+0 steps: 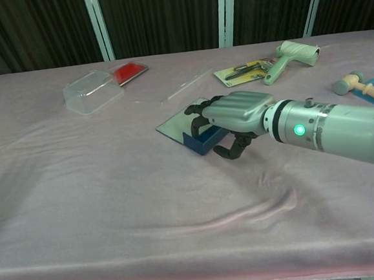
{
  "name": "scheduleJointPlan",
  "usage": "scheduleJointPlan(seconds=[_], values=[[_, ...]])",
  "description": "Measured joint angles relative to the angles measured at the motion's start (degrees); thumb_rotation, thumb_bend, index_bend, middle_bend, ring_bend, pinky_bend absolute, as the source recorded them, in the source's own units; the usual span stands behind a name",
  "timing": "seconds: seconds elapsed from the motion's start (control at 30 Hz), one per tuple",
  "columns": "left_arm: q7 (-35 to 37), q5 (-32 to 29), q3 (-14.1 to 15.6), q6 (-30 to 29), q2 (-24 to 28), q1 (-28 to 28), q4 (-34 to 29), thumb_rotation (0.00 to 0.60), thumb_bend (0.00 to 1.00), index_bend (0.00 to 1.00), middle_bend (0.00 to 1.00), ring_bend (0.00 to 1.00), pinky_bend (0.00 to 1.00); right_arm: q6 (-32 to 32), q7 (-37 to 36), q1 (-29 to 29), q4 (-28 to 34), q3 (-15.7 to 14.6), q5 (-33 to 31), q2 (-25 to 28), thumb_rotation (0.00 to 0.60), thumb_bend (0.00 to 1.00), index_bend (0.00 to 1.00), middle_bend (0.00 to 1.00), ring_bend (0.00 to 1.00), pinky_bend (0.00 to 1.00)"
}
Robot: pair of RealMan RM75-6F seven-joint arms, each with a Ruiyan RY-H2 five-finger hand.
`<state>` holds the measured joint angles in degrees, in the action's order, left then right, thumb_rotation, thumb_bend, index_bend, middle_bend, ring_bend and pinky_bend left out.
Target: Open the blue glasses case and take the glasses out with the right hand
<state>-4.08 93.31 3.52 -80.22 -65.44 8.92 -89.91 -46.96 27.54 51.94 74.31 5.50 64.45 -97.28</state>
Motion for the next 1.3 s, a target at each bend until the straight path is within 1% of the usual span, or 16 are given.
scheduleJointPlan(seconds=[0.1,0.17,0.3,0.43,0.53,0.63,0.77,0.87,1.13,1.23,1.3], values=[[-0.65,0.18,0.16,-0.05,-0.23,-0.10,0.01,0.600,0.50,0.00,0.00,0.00,0.03,-0.93,-0.76,-1.54,2.76,-1.97,2.05,2.66,0.600,0.64,0.42,0.02,0.00,0.00],[-0.98,0.33,0.33,0.22,-0.38,-0.05,0.00,0.600,0.50,0.00,0.00,0.00,0.03,-2.11,-1.74,-3.33,4.75,-4.06,4.27,5.54,0.600,0.64,0.42,0.02,0.00,0.00],[-1.98,0.56,0.51,0.41,-0.75,-0.02,-0.12,0.600,0.50,0.00,0.00,0.00,0.03,-4.22,-6.07,-6.79,6.82,-7.76,8.67,10.74,0.600,0.64,0.42,0.02,0.00,0.00],[-2.65,0.49,0.55,0.71,-1.01,0.03,-0.18,0.600,0.50,0.00,0.00,0.00,0.03,-6.79,-11.93,-10.09,6.65,-10.77,13.93,13.38,0.600,0.64,0.42,0.02,0.00,0.00],[-3.31,0.35,0.60,1.19,-1.27,0.16,-0.21,0.600,0.50,0.00,0.00,0.00,0.03,-8.48,-15.45,-12.05,5.15,-12.19,16.60,14.75,0.600,0.64,0.42,0.02,0.00,0.00],[-3.94,0.17,0.57,1.52,-1.55,0.28,-0.25,0.600,0.50,0.00,0.00,0.00,0.03,-9.38,-18.18,-13.40,2.87,-12.79,17.93,15.59,0.600,0.64,0.42,0.02,0.00,0.00],[-4.67,-0.16,0.52,2.10,-1.87,0.47,-0.31,0.600,0.50,0.00,0.00,0.00,0.03,-9.12,-20.98,-14.12,0.08,-12.55,18.32,15.84,0.600,0.64,0.42,0.02,0.00,0.00],[-5.22,-0.60,0.43,2.66,-2.11,0.67,-0.34,0.600,0.50,0.00,0.00,0.00,0.03,-8.55,-21.82,-14.25,-2.60,-11.70,18.14,15.27,0.600,0.64,0.42,0.02,0.00,0.00],[-6.54,-2.00,-0.01,3.89,-2.71,1.17,-0.46,0.600,0.50,0.00,0.00,0.00,0.03,-3.38,-22.91,-12.10,-11.00,-7.48,15.82,11.18,0.600,0.64,0.41,0.02,0.00,0.00],[-6.74,-2.41,-0.16,4.03,-2.78,1.22,-0.58,0.600,0.50,0.00,0.00,0.00,0.03,-1.50,-23.42,-10.86,-13.59,-5.55,14.92,9.22,0.600,0.64,0.41,0.02,0.00,0.00],[-6.79,-2.71,-0.25,4.17,-2.80,1.27,-0.59,0.600,0.50,0.00,0.00,0.00,0.03,-1.15,-23.69,-10.38,-14.49,-4.96,14.85,8.58,0.600,0.64,0.41,0.02,0.00,0.00]])
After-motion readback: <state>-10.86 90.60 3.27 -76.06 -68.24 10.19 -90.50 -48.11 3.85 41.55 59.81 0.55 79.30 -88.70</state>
